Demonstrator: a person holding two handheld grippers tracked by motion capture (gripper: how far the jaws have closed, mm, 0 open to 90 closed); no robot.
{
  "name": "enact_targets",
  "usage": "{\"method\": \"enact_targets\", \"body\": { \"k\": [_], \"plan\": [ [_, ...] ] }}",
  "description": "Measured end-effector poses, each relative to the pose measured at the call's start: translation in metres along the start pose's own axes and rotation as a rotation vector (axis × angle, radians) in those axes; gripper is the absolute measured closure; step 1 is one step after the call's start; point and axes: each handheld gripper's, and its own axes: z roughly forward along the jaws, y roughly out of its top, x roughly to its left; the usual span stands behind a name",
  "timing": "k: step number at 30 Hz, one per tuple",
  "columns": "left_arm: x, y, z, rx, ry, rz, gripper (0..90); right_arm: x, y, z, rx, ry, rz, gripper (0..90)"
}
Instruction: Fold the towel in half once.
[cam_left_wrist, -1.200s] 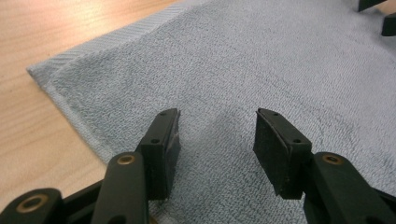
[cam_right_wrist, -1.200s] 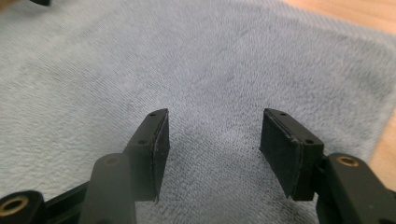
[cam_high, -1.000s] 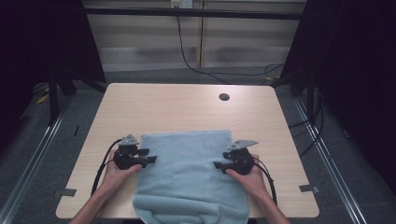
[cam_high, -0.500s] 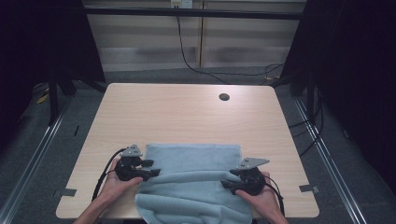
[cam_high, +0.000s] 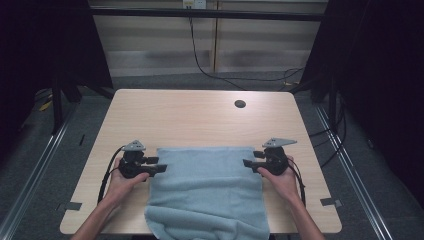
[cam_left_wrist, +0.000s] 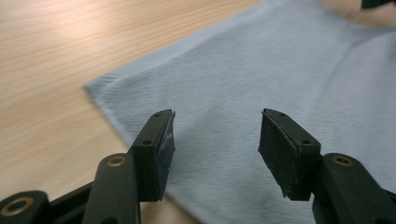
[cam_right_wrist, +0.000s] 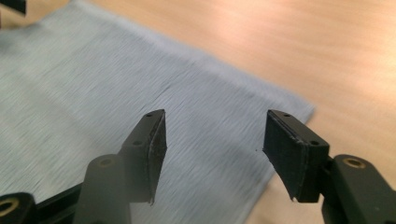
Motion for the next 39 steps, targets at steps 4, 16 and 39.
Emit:
{"method": "enact_targets", "body": {
  "k": [4, 16, 39],
  "plan": [
    [0.015, 0.005, 0.006, -0.016, 0.033, -0.034, 44.1, -0.013, 0.011, 0.019, 0.016, -0.022, 0.003, 37.4],
    [0.029, 0.009, 0.028, -0.012, 0.074, -0.044, 36.9, -0.026, 0.011, 0.044, 0.029, -0.078, -0.004, 35.5],
    [0.016, 0.014, 0.041, 0.003, 0.111, 0.134, 70.3, -0.017, 0.005, 0.043, 0.036, -0.089, -0.027, 71.2]
  ]
}}
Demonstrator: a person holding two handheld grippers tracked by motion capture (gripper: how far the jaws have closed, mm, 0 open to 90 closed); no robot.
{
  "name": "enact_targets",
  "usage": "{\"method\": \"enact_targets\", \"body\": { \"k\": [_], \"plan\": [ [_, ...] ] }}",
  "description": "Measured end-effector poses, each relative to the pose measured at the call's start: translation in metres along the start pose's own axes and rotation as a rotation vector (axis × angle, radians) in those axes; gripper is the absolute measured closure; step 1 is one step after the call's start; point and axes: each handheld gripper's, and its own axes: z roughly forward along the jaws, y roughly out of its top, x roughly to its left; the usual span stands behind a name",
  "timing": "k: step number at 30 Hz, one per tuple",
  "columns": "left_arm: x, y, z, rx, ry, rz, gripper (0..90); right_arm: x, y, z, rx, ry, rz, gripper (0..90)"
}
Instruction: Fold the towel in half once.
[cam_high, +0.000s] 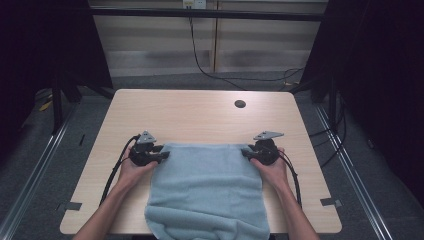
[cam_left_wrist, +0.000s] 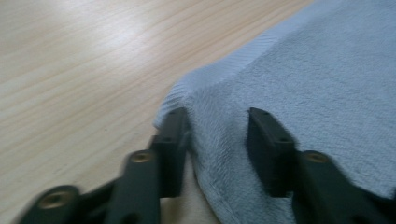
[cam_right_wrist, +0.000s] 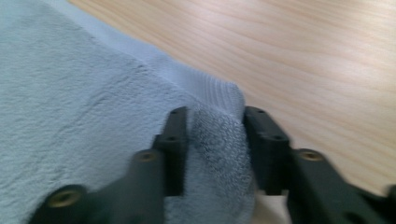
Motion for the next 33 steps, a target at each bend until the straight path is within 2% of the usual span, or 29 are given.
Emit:
{"method": "enact_targets", "body": {
  "k": [1, 2, 4, 6, 7, 8, 9, 10, 11, 13, 14, 15, 16, 17, 18, 19, 20, 21, 22, 23, 24, 25, 26, 27, 30, 31, 32, 33],
  "plan": [
    [-0.002, 0.001, 0.0, 0.002, -0.018, -0.012, 76.5, 0.001, 0.0, 0.0, 0.001, 0.013, 0.006, 76.7],
    [-0.002, 0.001, 0.0, 0.002, -0.018, -0.012, 82.2, 0.001, 0.0, 0.0, 0.001, 0.013, 0.006, 76.7],
    [-0.002, 0.002, 0.001, 0.013, -0.028, -0.036, 84.6, 0.0, 0.003, 0.001, 0.012, 0.073, 0.045, 83.8],
    [0.002, 0.002, 0.001, 0.006, -0.054, -0.091, 85.0, -0.001, 0.004, 0.001, 0.007, 0.084, 0.052, 84.1],
    [0.006, 0.004, -0.003, -0.017, -0.072, -0.119, 85.4, -0.003, 0.009, -0.002, -0.016, 0.11, 0.077, 84.4],
    [0.009, 0.006, -0.006, -0.04, -0.075, -0.137, 85.4, -0.003, 0.011, -0.005, -0.035, 0.118, 0.091, 84.4],
    [0.009, 0.006, -0.006, -0.04, -0.075, -0.137, 85.5, -0.003, 0.011, -0.005, -0.035, 0.118, 0.091, 84.4],
    [0.012, 0.009, -0.013, -0.074, -0.091, -0.158, 85.5, -0.007, 0.023, -0.014, -0.082, 0.133, 0.106, 84.5],
    [0.015, 0.017, -0.021, -0.117, -0.09, -0.173, 85.6, -0.008, 0.03, -0.019, -0.099, 0.132, 0.102, 84.5],
    [0.017, 0.031, -0.032, -0.159, -0.092, -0.176, 85.6, -0.009, 0.043, -0.029, -0.136, 0.131, 0.098, 84.5],
    [0.017, 0.031, -0.032, -0.159, -0.092, -0.176, 85.6, -0.009, 0.043, -0.029, -0.136, 0.131, 0.098, 84.5],
    [0.018, 0.038, -0.037, -0.177, -0.086, -0.167, 85.6, -0.01, 0.054, -0.037, -0.165, 0.131, 0.096, 84.5],
    [0.02, 0.053, -0.048, -0.208, -0.087, -0.157, 85.6, -0.012, 0.07, -0.049, -0.203, 0.12, 0.094, 84.5],
    [0.02, 0.053, -0.048, -0.208, -0.087, -0.157, 85.6, -0.012, 0.07, -0.049, -0.203, 0.12, 0.094, 84.5],
    [0.021, 0.061, -0.053, -0.23, -0.085, -0.158, 85.6, -0.015, 0.085, -0.059, -0.239, 0.11, 0.088, 84.5],
    [0.023, 0.069, -0.057, -0.248, -0.079, -0.154, 85.6, -0.015, 0.085, -0.059, -0.239, 0.11, 0.088, 84.5],
    [0.024, 0.077, -0.062, -0.26, -0.072, -0.148, 85.6, -0.017, 0.101, -0.067, -0.264, 0.096, 0.081, 84.5],
    [0.025, 0.085, -0.066, -0.273, -0.068, -0.145, 85.6, -0.018, 0.109, -0.071, -0.279, 0.093, 0.074, 84.5],
    [0.027, 0.093, -0.069, -0.287, -0.065, -0.144, 85.6, -0.018, 0.109, -0.071, -0.279, 0.093, 0.074, 84.5],
    [0.029, 0.1, -0.073, -0.301, -0.07, -0.148, 85.6, -0.019, 0.117, -0.075, -0.291, 0.088, 0.07, 84.5],
    [0.033, 0.114, -0.08, -0.329, -0.06, -0.145, 85.6, -0.021, 0.132, -0.082, -0.313, 0.078, 0.057, 84.5],
    [0.034, 0.122, -0.084, -0.345, -0.06, -0.142, 85.6, -0.021, 0.139, -0.085, -0.321, 0.074, 0.054, 84.6],
    [0.034, 0.122, -0.084, -0.345, -0.06, -0.142, 85.6, -0.022, 0.147, -0.088, -0.329, 0.064, 0.046, 84.6],
    [0.036, 0.132, -0.09, -0.367, -0.058, -0.142, 85.6, -0.023, 0.152, -0.09, -0.335, 0.059, 0.045, 84.6],
    [0.038, 0.152, -0.099, -0.398, -0.044, -0.132, 85.7, -0.03, 0.17, -0.098, -0.362, 0.024, 0.048, 84.7],
    [0.038, 0.152, -0.099, -0.398, -0.044, -0.132, 85.7, -0.03, 0.17, -0.098, -0.362, 0.024, 0.048, 84.7],
    [0.039, 0.164, -0.106, -0.433, -0.044, -0.131, 85.6, -0.034, 0.182, -0.108, -0.412, 0.034, 0.081, 84.7],
    [0.039, 0.164, -0.106, -0.433, -0.044, -0.131, 85.7, -0.036, 0.187, -0.113, -0.429, 0.032, 0.085, 84.7]
  ]
}}
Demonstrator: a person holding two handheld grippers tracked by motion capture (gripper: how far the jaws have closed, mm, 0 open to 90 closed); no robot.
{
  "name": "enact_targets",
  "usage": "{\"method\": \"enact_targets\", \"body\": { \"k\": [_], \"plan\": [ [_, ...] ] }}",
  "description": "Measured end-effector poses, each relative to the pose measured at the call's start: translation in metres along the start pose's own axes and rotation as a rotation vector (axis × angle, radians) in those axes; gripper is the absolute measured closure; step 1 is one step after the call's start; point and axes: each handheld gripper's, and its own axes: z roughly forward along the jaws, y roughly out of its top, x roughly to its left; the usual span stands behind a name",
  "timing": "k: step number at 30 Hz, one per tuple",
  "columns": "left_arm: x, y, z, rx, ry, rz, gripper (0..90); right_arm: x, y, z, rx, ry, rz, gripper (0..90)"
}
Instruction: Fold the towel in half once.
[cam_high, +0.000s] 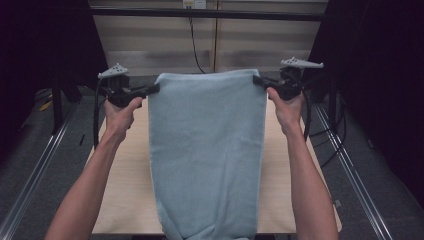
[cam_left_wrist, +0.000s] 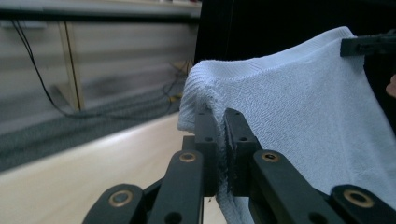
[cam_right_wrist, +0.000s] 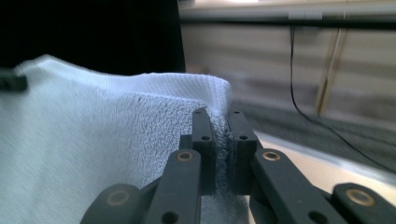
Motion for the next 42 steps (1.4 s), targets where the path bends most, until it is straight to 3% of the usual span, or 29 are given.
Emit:
{"method": "enact_targets", "body": {
  "k": [1, 4, 8, 9, 11, 12, 13, 14, 15, 17, 18, 19, 22, 23, 25, 26, 29, 32, 33, 34, 36, 37, 38, 39, 42],
  "plan": [
    [-0.002, 0.011, -0.001, -0.023, 0.0, 0.005, 85.6, 0.001, 0.006, -0.002, -0.006, -0.008, -0.005, 84.7],
    [-0.006, 0.014, -0.002, -0.028, -0.004, 0.018, 85.6, 0.003, 0.012, -0.007, -0.013, -0.008, -0.021, 84.7],
    [-0.013, -0.002, -0.007, -0.009, -0.031, 0.041, 85.6, 0.006, 0.002, -0.012, 0.007, 0.019, -0.026, 84.7],
    [-0.016, -0.014, -0.009, 0.004, -0.04, 0.037, 85.5, 0.012, -0.011, -0.016, 0.03, 0.042, -0.038, 84.7],
    [-0.017, -0.023, -0.011, 0.007, -0.054, 0.029, 85.5, 0.014, -0.016, -0.018, 0.038, 0.05, -0.043, 84.7],
    [-0.022, -0.035, -0.015, 0.017, -0.068, 0.023, 85.5, 0.02, -0.031, -0.024, 0.049, 0.08, -0.035, 84.7],
    [-0.022, -0.035, -0.015, 0.017, -0.068, 0.023, 85.5, 0.022, -0.037, -0.026, 0.055, 0.092, -0.032, 84.7],
    [-0.03, -0.05, -0.021, 0.03, -0.089, 0.026, 85.5, 0.026, -0.046, -0.03, 0.06, 0.108, -0.024, 84.7],
    [-0.03, -0.05, -0.021, 0.03, -0.089, 0.026, 85.5, 0.026, -0.046, -0.03, 0.06, 0.108, -0.024, 84.7],
    [-0.039, -0.066, -0.036, 0.016, -0.127, 0.025, 85.5, 0.036, -0.068, -0.04, 0.083, 0.141, -0.034, 84.6],
    [-0.039, -0.066, -0.036, 0.016, -0.127, 0.025, 85.5, 0.036, -0.068, -0.04, 0.083, 0.141, -0.034, 84.6],
    [-0.041, -0.076, -0.046, 0.027, -0.141, 0.019, 85.5, 0.041, -0.085, -0.049, 0.084, 0.175, -0.011, 84.6],
    [-0.042, -0.085, -0.054, 0.051, -0.121, 0.032, 85.5, 0.045, -0.101, -0.057, 0.099, 0.179, -0.007, 84.6],
    [-0.042, -0.097, -0.064, 0.057, -0.121, 0.018, 85.5, 0.046, -0.118, -0.067, 0.11, 0.193, 0.012, 84.6],
    [-0.043, -0.102, -0.067, 0.068, -0.126, 0.014, 85.5, 0.046, -0.121, -0.07, 0.113, 0.195, 0.021, 84.6],
    [-0.047, -0.107, -0.072, 0.076, -0.132, 0.018, 85.5, 0.048, -0.135, -0.08, 0.116, 0.221, 0.036, 84.6],
    [-0.066, -0.127, -0.083, 0.123, -0.158, 0.038, 85.5, 0.057, -0.147, -0.093, 0.133, 0.227, 0.026, 84.6],
    [-0.072, -0.139, -0.087, 0.149, -0.166, 0.025, 85.5, 0.063, -0.155, -0.101, 0.158, 0.228, 0.015, 84.6],
    [-0.077, -0.154, -0.09, 0.189, -0.173, 0.02, 85.5, 0.067, -0.164, -0.107, 0.177, 0.226, 0.018, 84.6],
    [-0.077, -0.154, -0.09, 0.189, -0.173, 0.02, 85.5, 0.067, -0.164, -0.107, 0.177, 0.226, 0.018, 84.6],
    [-0.08, -0.17, -0.092, 0.22, -0.189, 0.008, 85.5, 0.07, -0.177, -0.111, 0.2, 0.234, 0.029, 84.5],
    [-0.08, -0.179, -0.092, 0.234, -0.195, -0.018, 85.5, 0.071, -0.185, -0.113, 0.215, 0.233, 0.034, 84.6],
    [-0.084, -0.193, -0.089, 0.281, -0.195, -0.009, 85.5, 0.073, -0.201, -0.114, 0.253, 0.234, 0.038, 84.6],
    [-0.084, -0.193, -0.089, 0.281, -0.195, -0.009, 85.5, 0.073, -0.201, -0.114, 0.253, 0.234, 0.038, 84.6],
    [-0.09, -0.211, -0.08, 0.348, -0.211, -0.013, 85.4, 0.078, -0.222, -0.107, 0.336, 0.246, 0.043, 84.6]
  ]
}}
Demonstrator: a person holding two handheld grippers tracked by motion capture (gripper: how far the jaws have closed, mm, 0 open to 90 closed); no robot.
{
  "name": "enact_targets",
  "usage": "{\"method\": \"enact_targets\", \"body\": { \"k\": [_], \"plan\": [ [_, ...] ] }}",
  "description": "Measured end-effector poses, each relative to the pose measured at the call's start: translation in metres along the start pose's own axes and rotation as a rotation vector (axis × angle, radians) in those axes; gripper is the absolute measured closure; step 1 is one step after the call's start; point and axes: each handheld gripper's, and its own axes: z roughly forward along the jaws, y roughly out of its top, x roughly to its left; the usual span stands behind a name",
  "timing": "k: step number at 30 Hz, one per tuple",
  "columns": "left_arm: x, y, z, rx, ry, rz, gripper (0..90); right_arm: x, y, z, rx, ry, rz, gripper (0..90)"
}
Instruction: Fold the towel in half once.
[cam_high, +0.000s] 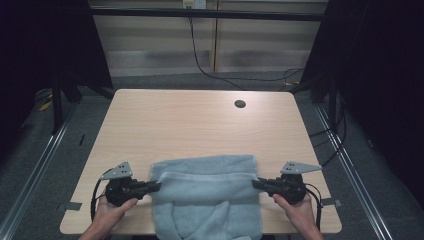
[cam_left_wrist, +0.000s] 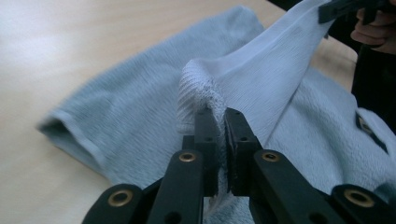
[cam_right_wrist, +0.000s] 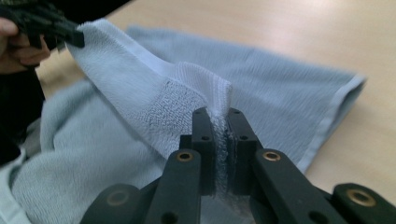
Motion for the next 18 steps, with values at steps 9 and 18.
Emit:
{"method": "enact_targets", "body": {
  "k": [9, 18],
  "plan": [
    [0.015, -0.008, 0.026, 0.121, 0.089, 0.012, 85.2, -0.004, -0.017, 0.035, 0.181, -0.046, -0.027, 84.6],
    [0.061, 0.023, 0.047, 0.125, 0.21, -0.015, 85.8, -0.026, 0.003, 0.06, 0.182, -0.097, -0.019, 85.0]
  ]
}}
